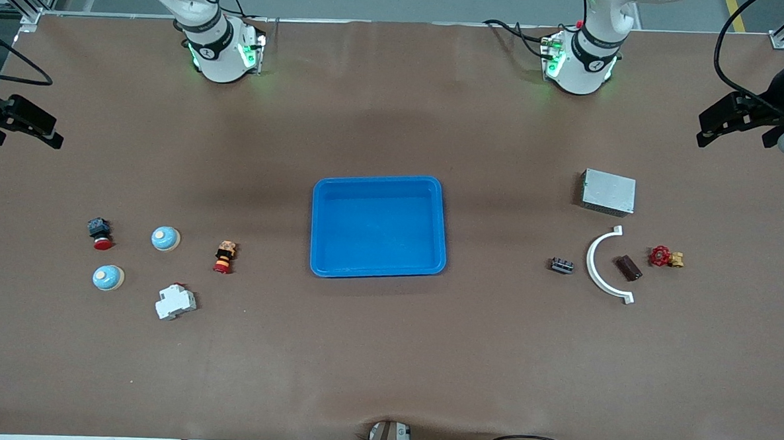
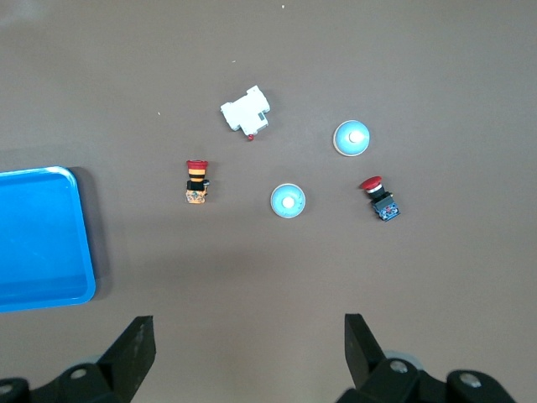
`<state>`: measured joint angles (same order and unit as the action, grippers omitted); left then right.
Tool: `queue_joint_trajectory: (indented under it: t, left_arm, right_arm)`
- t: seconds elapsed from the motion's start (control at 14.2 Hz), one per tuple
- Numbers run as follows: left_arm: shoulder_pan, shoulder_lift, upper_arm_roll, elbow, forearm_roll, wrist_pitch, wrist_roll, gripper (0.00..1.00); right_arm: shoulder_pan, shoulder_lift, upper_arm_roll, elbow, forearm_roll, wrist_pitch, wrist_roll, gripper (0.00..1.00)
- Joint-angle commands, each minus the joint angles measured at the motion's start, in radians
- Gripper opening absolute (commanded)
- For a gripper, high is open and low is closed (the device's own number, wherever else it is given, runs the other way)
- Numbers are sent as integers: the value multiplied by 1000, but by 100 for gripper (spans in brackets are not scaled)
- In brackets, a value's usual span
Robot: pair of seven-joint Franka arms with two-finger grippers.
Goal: Place electrolytic capacitor and blue bell in tray
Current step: 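Reach the left gripper to the capacitor while the right gripper reaches a bell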
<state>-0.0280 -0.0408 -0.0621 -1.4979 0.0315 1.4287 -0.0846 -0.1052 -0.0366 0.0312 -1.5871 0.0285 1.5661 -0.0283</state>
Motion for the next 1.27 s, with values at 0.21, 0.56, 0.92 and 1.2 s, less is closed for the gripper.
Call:
queue_joint_trajectory:
  t: [0.21, 0.56, 0.92, 1.2]
  left_arm:
    - [6, 5, 4, 21, -9, -24, 2, 100]
    - [22, 67, 10, -20, 4, -5, -75, 100]
    - [80, 59, 8, -330, 2, 316, -200, 100]
    - [108, 73, 8, -540, 5, 622, -354, 100]
  right_arm:
    - [2, -19, -1, -5, 5, 11, 18, 100]
    - [2, -26, -1, -10, 5, 23, 18, 100]
    - [1, -31, -1, -13, 17, 26, 18, 100]
    - [2, -14, -2, -31, 34, 95, 7, 100]
